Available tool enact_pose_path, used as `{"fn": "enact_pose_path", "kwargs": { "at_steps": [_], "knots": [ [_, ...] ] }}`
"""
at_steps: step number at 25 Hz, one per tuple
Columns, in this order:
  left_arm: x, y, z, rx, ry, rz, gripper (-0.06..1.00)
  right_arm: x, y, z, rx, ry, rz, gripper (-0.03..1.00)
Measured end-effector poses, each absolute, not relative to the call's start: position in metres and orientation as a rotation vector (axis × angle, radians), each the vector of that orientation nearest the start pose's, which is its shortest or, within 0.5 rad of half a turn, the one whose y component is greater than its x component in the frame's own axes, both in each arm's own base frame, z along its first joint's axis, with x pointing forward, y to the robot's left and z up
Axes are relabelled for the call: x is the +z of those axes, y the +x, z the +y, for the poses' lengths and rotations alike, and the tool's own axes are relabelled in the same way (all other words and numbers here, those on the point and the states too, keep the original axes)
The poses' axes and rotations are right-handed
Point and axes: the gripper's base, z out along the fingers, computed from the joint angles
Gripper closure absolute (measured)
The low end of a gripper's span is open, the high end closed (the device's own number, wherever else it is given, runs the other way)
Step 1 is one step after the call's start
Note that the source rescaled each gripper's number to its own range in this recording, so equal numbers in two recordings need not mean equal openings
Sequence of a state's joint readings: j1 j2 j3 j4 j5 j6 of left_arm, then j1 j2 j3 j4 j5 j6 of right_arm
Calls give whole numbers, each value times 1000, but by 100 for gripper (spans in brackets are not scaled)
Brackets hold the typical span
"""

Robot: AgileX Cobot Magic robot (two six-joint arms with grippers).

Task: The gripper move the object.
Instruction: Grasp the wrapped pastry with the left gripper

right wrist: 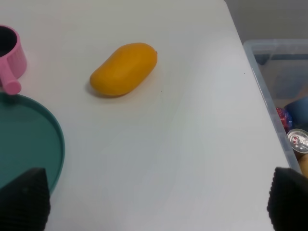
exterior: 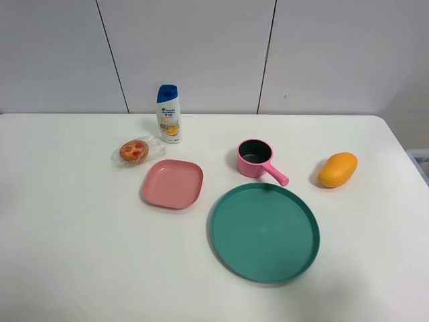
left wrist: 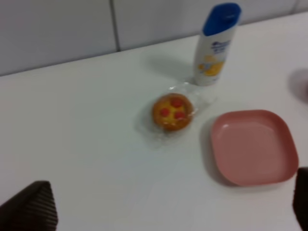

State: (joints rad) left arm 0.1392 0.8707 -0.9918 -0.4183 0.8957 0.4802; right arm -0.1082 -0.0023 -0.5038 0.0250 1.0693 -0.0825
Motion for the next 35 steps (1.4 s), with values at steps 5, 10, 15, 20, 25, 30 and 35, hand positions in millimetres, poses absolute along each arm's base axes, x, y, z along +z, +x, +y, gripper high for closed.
{"fn": "enact_pose_path", "kwargs": {
  "at_steps": [5, 10, 15, 20, 25, 30, 35],
  "knots": [
    [354, 218, -4, -239, 307, 2241, -6, 278, -6, 3, -89, 25, 2048, -3],
    [318, 259, 1, -256, 354, 2311, -6, 278, -6, 3, -89, 25, 2048, -3],
    [286, 284, 2, -272, 482, 2357, -6, 278, -6, 3, -89, 25, 2048, -3],
    [274, 293, -25, -277, 743, 2300, -6, 278, -6, 3, -89, 25, 2048, -3],
    [273, 301, -62, -213, 840, 2185, -6, 278, -6, 3, -89, 25, 2048, -3],
    [269, 313, -74, -141, 778, 2131, -6, 278, -6, 3, -89, 25, 2048, -3],
    [253, 325, -73, -193, 566, 2212, -6, 278, -6, 3, -89, 25, 2048, -3]
  ]
}}
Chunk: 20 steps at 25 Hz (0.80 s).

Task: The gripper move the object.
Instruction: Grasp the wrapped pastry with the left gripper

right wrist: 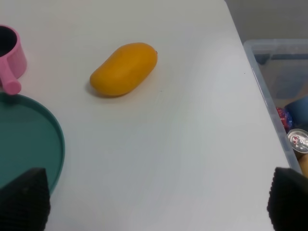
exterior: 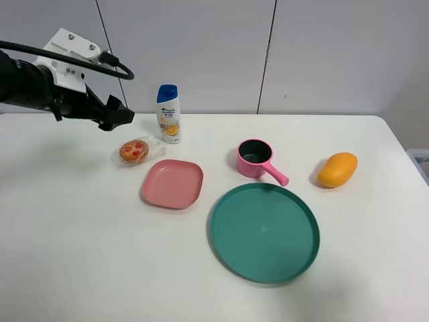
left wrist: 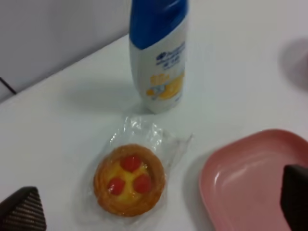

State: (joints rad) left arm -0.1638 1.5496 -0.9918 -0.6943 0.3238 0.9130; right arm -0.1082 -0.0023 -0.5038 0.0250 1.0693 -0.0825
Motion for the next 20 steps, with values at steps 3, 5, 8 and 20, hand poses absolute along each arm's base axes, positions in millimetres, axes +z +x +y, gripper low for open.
{"fn": "enact_pose_path", "kwargs": {
  "at_steps": [3, 5, 8, 20],
  "knots": [
    [237, 333, -73, -204, 510, 2259, -6, 278, -6, 3, -89, 25, 2048, -3],
    [224, 338, -73, -203, 502, 2293, -6, 278, -6, 3, -89, 25, 2048, -3],
    [203, 345, -73, -197, 496, 2347, -6, 278, -6, 3, -89, 25, 2048, -3],
    [131, 366, -67, -80, 442, 2450, -6, 278, -6, 3, -89, 25, 2048, -3]
  ]
}}
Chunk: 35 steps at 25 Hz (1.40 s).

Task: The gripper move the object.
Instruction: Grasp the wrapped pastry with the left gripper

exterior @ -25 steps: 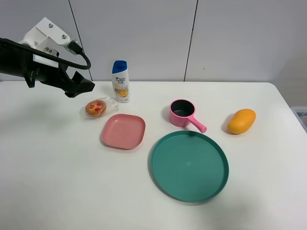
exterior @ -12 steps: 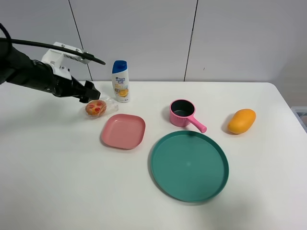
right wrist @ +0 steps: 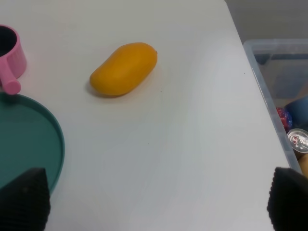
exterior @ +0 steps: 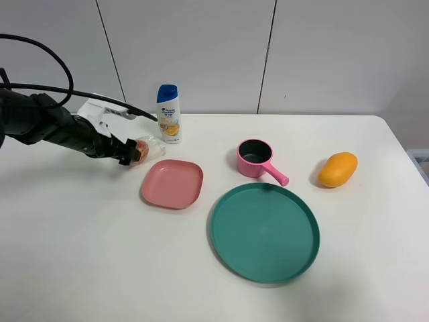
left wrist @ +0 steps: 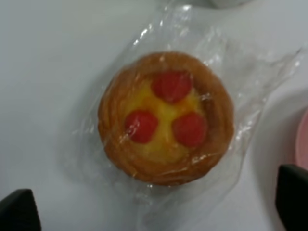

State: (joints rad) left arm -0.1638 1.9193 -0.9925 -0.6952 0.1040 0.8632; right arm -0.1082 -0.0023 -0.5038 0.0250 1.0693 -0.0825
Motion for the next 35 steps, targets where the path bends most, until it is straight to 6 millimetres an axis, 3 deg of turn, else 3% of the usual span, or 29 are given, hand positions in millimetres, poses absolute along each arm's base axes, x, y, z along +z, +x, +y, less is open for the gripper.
{"fn": "enact_pose_path", "kwargs": {
  "at_steps": [10, 19, 28, 35],
  "knots": [
    [129, 368, -69, -83, 345, 2438, -6, 278, -6, 3, -89, 25, 2048, -3],
    [127, 367, -98, -64, 377, 2382, -6, 278, -6, 3, -89, 25, 2048, -3],
    [108, 370, -96, -3, 363, 2386, -6, 278, -6, 3, -89, 25, 2048, -3],
    [117, 385, -100, -6, 350, 2335, -6, 278, -6, 3, -89, 25, 2048, -3]
  ]
}}
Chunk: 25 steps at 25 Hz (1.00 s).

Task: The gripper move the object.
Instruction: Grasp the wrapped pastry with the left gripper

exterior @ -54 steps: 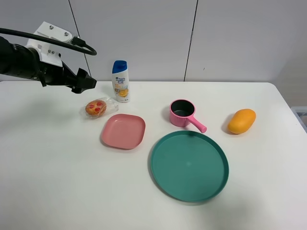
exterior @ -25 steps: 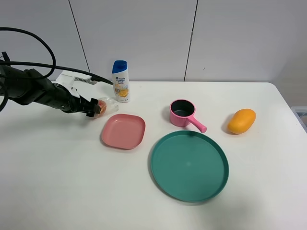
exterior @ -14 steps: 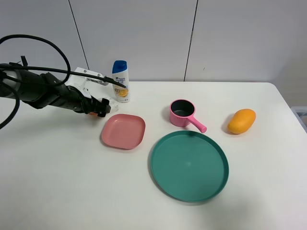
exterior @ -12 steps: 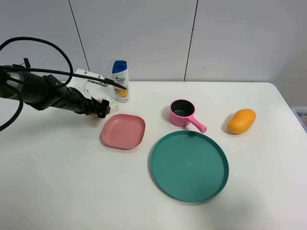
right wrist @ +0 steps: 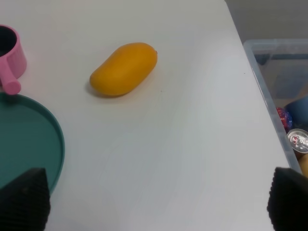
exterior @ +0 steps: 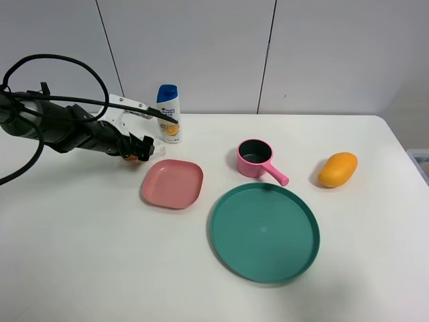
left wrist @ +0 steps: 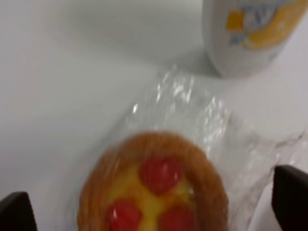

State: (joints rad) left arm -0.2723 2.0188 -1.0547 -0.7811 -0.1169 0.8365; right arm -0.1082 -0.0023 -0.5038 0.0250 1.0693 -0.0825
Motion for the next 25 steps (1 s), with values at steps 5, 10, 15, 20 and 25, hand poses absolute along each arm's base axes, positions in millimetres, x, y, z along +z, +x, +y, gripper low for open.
{"fn": "enact_pose_path", "kwargs": {
  "at_steps": [5, 10, 15, 20, 25],
  "knots": [
    [112, 395, -103, -25, 325, 2339, -6, 278, -6, 3, -89, 25, 2048, -3],
    [96, 394, -104, -34, 323, 2387, -6, 278, -6, 3, -89, 25, 2048, -3],
    [86, 393, -105, -45, 334, 2421, -6, 278, -6, 3, -89, 25, 2048, -3],
    [86, 393, -105, -46, 334, 2421, -6, 278, -6, 3, -89, 25, 2048, -3],
    [86, 393, -105, -46, 334, 2421, 20, 278, -6, 3, -89, 25, 2048, -3]
  ]
}}
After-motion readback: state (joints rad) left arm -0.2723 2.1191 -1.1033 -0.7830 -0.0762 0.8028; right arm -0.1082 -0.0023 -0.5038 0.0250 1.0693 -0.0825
